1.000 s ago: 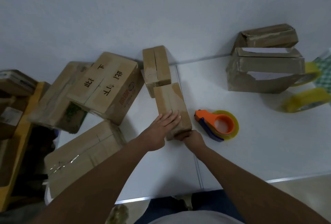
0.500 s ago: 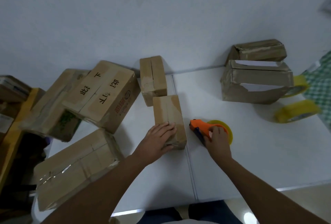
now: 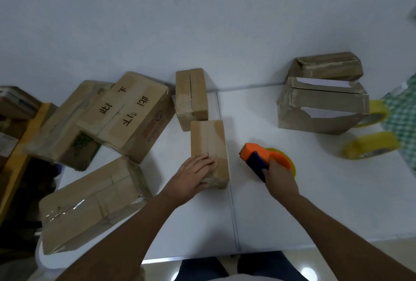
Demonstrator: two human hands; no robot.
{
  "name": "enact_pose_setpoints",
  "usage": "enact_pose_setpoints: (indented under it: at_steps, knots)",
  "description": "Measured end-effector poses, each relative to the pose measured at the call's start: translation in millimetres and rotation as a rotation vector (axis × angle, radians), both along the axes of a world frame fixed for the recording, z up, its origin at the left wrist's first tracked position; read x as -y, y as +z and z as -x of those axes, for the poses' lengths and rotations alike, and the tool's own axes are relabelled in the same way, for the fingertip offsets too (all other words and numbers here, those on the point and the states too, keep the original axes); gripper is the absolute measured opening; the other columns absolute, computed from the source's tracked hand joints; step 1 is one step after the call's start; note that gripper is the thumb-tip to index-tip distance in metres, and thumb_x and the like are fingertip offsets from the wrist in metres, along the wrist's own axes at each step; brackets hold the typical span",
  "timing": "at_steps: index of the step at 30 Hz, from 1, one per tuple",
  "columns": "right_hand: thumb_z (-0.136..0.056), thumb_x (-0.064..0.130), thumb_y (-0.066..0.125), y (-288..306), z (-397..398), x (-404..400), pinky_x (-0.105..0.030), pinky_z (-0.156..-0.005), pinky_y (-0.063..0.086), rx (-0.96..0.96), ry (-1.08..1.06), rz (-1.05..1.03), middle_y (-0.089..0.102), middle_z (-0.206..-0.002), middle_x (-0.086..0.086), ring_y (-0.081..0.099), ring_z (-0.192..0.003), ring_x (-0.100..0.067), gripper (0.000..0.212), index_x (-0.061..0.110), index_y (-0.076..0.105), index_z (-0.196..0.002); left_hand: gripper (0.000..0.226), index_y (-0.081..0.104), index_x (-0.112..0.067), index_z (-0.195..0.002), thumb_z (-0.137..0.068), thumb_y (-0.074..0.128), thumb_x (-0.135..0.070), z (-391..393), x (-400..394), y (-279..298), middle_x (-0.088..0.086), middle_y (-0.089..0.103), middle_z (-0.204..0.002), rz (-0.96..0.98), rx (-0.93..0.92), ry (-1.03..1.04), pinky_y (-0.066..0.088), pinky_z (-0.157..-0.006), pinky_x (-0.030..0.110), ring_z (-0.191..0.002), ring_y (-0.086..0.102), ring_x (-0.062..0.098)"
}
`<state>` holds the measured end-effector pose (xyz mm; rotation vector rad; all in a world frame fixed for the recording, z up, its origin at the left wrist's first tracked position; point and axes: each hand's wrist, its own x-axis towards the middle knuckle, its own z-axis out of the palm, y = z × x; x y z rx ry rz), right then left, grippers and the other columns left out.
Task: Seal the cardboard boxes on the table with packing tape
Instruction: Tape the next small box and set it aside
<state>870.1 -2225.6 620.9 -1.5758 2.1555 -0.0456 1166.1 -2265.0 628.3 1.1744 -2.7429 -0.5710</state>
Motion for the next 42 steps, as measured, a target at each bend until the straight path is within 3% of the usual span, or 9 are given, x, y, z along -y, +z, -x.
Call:
enact_pose_setpoints:
  at_steps: [2,6,9,11,14,17,24,34,42]
  knots:
    - [-0.101,0.020,0.043,18.9,6.3,7.3,-0.034,-0.076,0.040,0.112,0.005,0.048,0.062,-0.103,-0.010,0.060,-0.095,-0.030,0.020,0.007,0.051,-0.113,0.067,0.033,-0.024,-0.153,-0.094,0.061,-0.037,1.7,3.4,-0.1,-0.011,0.025,-0.161,-0.023,-0.007,0.010,0.009,-0.122,0.032,-0.151,0.011,0.007]
    - [-0.102,0.022,0.041,61.0,10.4,14.3,-0.035,-0.080,0.044,0.348,-0.066,-0.007,0.061,-0.115,-0.013,0.058,-0.098,-0.028,0.031,0.009,0.047,-0.129,0.065,0.042,-0.024,-0.146,-0.090,0.051,-0.057,5.1,11.7,9.4,-0.010,0.035,-0.156,-0.007,0.015,-0.010,0.031,-0.115,0.045,-0.144,0.029,0.014]
    - [-0.102,0.035,0.042,83.6,15.5,16.6,-0.032,-0.070,0.042,0.456,-0.142,0.006,0.060,-0.106,-0.007,0.057,-0.090,-0.021,0.031,0.011,0.045,-0.122,0.057,0.051,-0.025,-0.137,-0.095,0.037,-0.060,20.0,14.6,35.6,-0.009,0.035,-0.151,-0.004,-0.050,0.066,0.032,-0.103,0.037,-0.132,0.036,0.013]
    - [-0.100,0.045,0.042,94.4,19.3,16.5,-0.030,-0.068,0.043,0.451,-0.134,0.043,0.062,-0.104,-0.005,0.060,-0.090,-0.020,0.036,0.013,0.048,-0.116,0.041,0.056,-0.025,-0.130,-0.099,0.043,-0.050,38.7,14.5,58.3,-0.007,0.040,-0.144,-0.001,-0.224,0.240,0.035,-0.098,0.029,-0.125,0.041,0.010]
    - [-0.098,0.049,0.045,105.1,21.6,16.0,-0.031,-0.069,0.048,0.431,-0.134,0.087,0.065,-0.100,-0.004,0.062,-0.085,-0.017,0.033,0.018,0.052,-0.106,0.023,0.061,-0.027,-0.117,-0.101,0.051,-0.040,68.9,17.2,83.3,-0.007,0.057,-0.123,-0.469,-0.528,0.695,0.045,-0.083,0.019,-0.112,0.056,0.012]
    - [-0.097,0.049,0.047,113.2,19.5,17.1,-0.030,-0.071,0.050,0.403,-0.126,0.090,0.067,-0.101,-0.002,0.062,-0.084,-0.015,0.030,0.020,0.054,-0.104,0.033,0.066,-0.019,-0.117,-0.098,0.057,-0.044,85.7,23.4,88.4,0.005,0.069,-0.115,-1.003,-0.703,0.956,0.049,-0.095,0.034,-0.109,0.062,0.021]
    - [-0.096,0.052,0.048,126.7,7.2,18.7,-0.023,-0.068,0.050,0.433,-0.074,0.034,0.065,-0.110,0.001,0.062,-0.088,-0.013,0.032,0.022,0.053,-0.109,0.032,0.063,-0.009,-0.114,-0.096,0.063,-0.035,92.6,27.1,99.6,0.016,0.072,-0.112,-1.319,-0.876,1.030,0.052,-0.092,0.031,-0.106,0.068,0.022]
    - [-0.096,0.055,0.047,135.1,1.2,20.7,-0.022,-0.071,0.051,0.422,-0.028,0.038,0.066,-0.115,0.002,0.060,-0.089,-0.011,0.032,0.025,0.051,-0.107,0.012,0.070,-0.010,-0.104,-0.097,0.063,-0.017,86.0,19.3,98.0,0.009,0.072,-0.095,-1.207,-0.894,1.010,0.051,-0.070,0.023,-0.091,0.066,0.015]
    - [-0.091,0.065,0.045,137.6,-2.7,22.8,-0.026,-0.074,0.056,0.353,0.030,0.072,0.067,-0.109,0.003,0.062,-0.084,-0.011,0.040,0.027,0.051,-0.104,0.016,0.068,-0.016,-0.099,-0.101,0.056,-0.026,89.6,10.0,94.5,0.007,0.070,-0.105,-0.814,-0.711,0.979,0.055,-0.096,0.040,-0.104,0.065,0.020]
